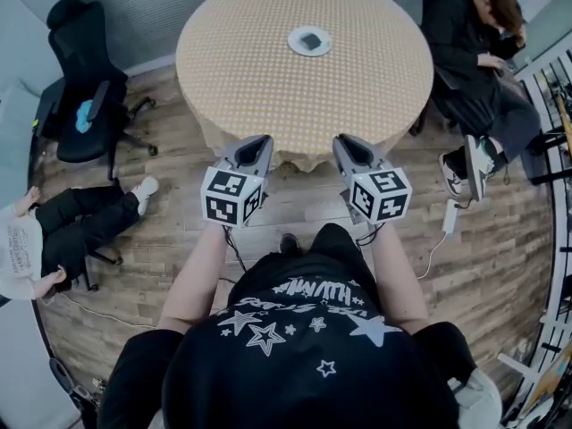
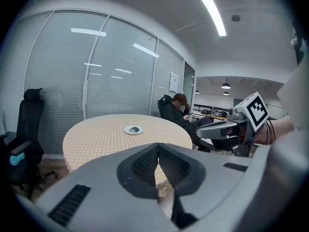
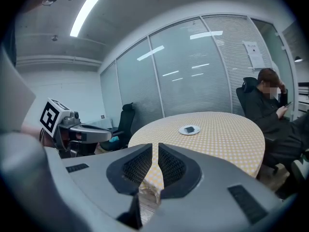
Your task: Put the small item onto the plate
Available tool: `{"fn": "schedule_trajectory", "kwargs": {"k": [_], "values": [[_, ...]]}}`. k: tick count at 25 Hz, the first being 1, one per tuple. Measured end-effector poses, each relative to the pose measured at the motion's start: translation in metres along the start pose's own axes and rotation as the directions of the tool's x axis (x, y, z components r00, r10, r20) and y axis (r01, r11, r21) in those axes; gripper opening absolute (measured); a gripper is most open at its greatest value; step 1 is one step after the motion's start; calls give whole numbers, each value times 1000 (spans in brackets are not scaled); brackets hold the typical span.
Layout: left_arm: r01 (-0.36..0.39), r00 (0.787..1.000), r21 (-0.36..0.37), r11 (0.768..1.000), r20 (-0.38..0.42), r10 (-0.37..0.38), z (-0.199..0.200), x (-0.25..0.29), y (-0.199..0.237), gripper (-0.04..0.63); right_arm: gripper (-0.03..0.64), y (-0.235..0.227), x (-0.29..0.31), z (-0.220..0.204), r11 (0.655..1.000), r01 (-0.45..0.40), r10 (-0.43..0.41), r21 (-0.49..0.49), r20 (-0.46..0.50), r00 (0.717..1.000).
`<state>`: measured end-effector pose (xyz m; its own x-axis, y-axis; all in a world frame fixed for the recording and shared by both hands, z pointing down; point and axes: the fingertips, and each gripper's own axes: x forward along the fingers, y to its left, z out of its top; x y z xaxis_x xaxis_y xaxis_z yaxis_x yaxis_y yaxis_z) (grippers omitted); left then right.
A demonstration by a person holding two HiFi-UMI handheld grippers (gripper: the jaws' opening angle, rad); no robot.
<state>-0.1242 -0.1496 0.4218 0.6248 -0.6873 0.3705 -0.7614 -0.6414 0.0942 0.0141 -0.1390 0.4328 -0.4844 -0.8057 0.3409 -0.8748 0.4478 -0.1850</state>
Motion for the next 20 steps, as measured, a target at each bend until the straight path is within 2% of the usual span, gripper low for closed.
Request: {"fn": "schedule_trajectory", "kwargs": {"k": [8,20], "values": [[-9,1000,1,1000,23,9,6,-5,-15,9,52,0,-16,4,1000,-8,8,-27,5,1000],[-44,998,-23,999,38,44,0,-11,-78,9,52,-14,-75,-11,1000,-22,23,-22,22,999]]}}
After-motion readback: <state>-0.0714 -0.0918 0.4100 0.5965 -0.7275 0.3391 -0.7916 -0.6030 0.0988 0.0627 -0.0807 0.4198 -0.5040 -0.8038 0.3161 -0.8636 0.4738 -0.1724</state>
